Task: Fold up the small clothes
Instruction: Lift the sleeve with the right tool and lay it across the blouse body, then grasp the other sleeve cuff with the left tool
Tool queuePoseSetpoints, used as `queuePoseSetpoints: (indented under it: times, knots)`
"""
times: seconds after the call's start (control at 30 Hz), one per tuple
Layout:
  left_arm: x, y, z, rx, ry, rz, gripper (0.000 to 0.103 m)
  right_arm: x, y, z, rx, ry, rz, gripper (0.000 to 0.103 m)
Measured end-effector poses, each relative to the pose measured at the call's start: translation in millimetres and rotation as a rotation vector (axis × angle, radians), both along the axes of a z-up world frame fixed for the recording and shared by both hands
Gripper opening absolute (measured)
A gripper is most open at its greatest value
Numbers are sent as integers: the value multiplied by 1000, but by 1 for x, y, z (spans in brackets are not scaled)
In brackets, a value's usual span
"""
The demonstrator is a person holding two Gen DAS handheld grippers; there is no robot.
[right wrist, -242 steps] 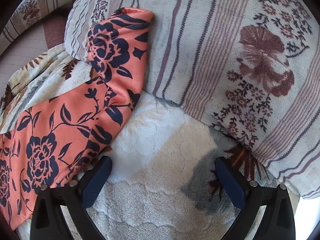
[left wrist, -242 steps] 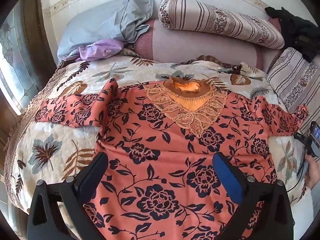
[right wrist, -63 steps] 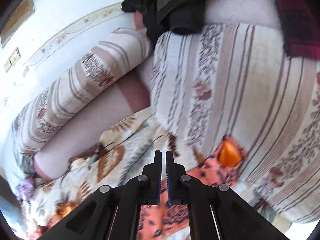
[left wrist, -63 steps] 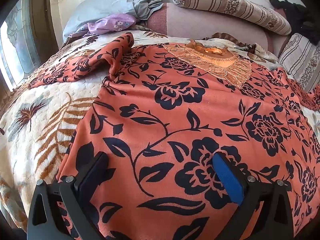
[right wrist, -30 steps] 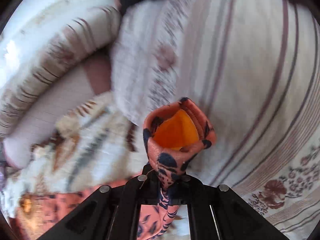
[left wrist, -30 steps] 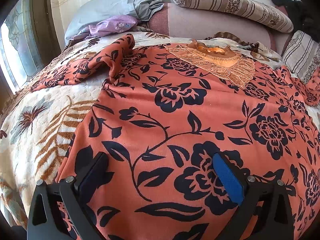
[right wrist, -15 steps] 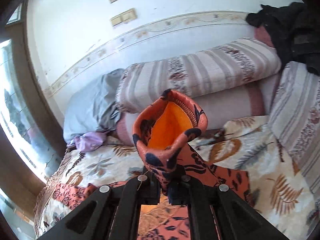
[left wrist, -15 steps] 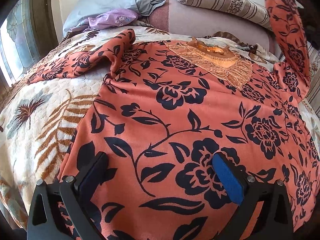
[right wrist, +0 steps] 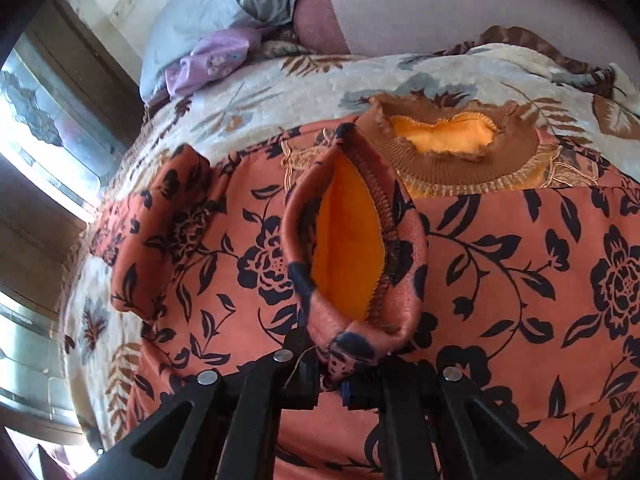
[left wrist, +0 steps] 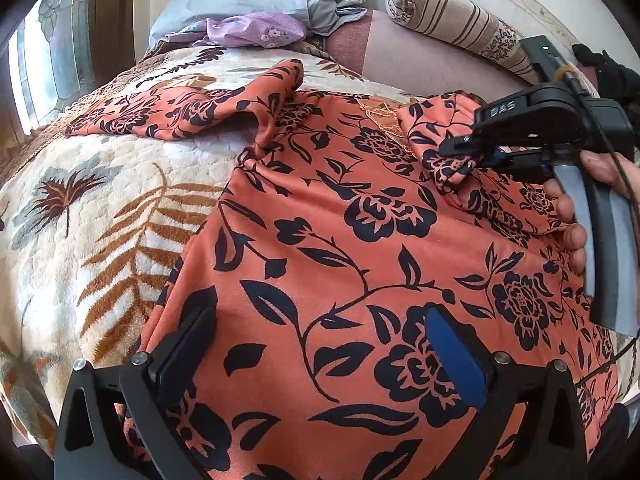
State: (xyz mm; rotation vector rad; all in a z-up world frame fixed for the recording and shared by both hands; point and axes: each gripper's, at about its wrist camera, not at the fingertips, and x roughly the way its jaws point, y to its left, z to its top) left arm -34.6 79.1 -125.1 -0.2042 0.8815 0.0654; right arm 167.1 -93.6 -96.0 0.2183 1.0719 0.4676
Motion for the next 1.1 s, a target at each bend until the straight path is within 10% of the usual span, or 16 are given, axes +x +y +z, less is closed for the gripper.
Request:
queuePoseSetpoints:
  times: [0.07, 0.43, 0.7, 0.9, 1.0, 1.1]
  knots:
    - [0, -2, 0, 9, 2, 3, 103, -7, -23, 16, 26, -46, -37, 102]
    - [-12, -2, 21, 77, -66, 17, 103, -36, -91, 30, 318, -64, -165, 102]
    - [42, -103, 78, 416, -146, -256, 103, -115, -147, -20, 268, -74, -227, 102]
    - [140, -158, 54, 610, -36, -362, 100, -133, -152, -33, 269, -166, -198, 101]
    - [164, -162, 34, 657, 29, -385, 78, -138, -155, -37, 297, -202, -183, 101]
    - [183, -135, 36, 512, 83, -322, 7, -141, -156, -39, 304, -219, -172, 101]
